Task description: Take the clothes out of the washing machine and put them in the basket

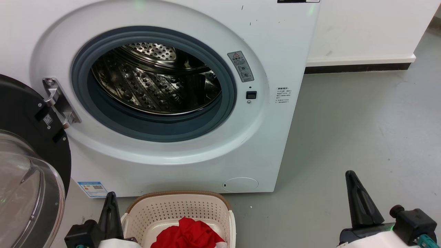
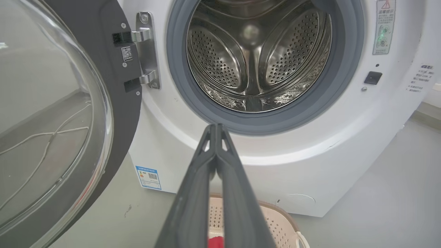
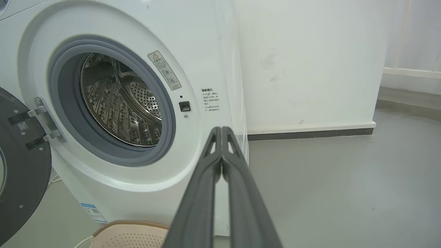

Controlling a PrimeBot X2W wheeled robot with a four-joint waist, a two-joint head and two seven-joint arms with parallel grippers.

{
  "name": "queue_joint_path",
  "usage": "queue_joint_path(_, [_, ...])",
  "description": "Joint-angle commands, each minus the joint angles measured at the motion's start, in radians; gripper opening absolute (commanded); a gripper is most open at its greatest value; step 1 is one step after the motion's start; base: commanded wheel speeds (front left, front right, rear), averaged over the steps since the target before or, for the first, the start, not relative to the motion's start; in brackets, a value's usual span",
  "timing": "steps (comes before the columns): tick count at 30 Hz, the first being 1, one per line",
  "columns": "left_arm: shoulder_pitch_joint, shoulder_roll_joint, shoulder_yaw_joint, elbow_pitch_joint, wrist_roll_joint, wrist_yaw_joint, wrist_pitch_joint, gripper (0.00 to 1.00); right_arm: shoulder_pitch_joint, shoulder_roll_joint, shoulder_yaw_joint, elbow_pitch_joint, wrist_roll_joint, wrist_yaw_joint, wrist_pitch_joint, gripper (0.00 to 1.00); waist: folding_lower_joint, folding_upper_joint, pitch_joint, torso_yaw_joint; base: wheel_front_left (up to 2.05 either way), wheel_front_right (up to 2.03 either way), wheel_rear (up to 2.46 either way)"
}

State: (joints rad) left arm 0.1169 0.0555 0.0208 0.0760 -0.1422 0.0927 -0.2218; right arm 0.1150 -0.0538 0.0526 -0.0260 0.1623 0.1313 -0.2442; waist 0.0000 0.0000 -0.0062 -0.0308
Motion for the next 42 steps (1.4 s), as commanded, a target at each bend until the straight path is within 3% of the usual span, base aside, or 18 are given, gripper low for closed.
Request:
queue_joint_path(1, [-0.029, 0.002, 0.008, -0.006, -0.059, -0.010, 0.011, 0.00, -0.024, -0.009, -0.002, -0.003, 0.066, 0.000, 0.009, 0.00, 0.0000, 0.0000, 0.000, 0.001, 0.00, 0.00, 0.00])
queue_joint_path(19, [-0.075, 0.001, 0.025, 0.031, -0.398, -0.062, 0.086, 0.00, -0.077, -0.027, -0.013, 0.065, 0.422, 0.000, 0.071, 0.00, 0.0000, 0.0000, 0.002, 0.005, 0.00, 0.00, 0.00])
queue_joint_path(42, [-0.126, -0.001, 0.047, 0.075, -0.742, -0.114, 0.166, 0.00, -0.127, -0.037, -0.037, 0.128, 0.774, 0.000, 0.142, 0.00, 0.0000, 0.0000, 0.003, 0.011, 0.00, 0.00, 0.00])
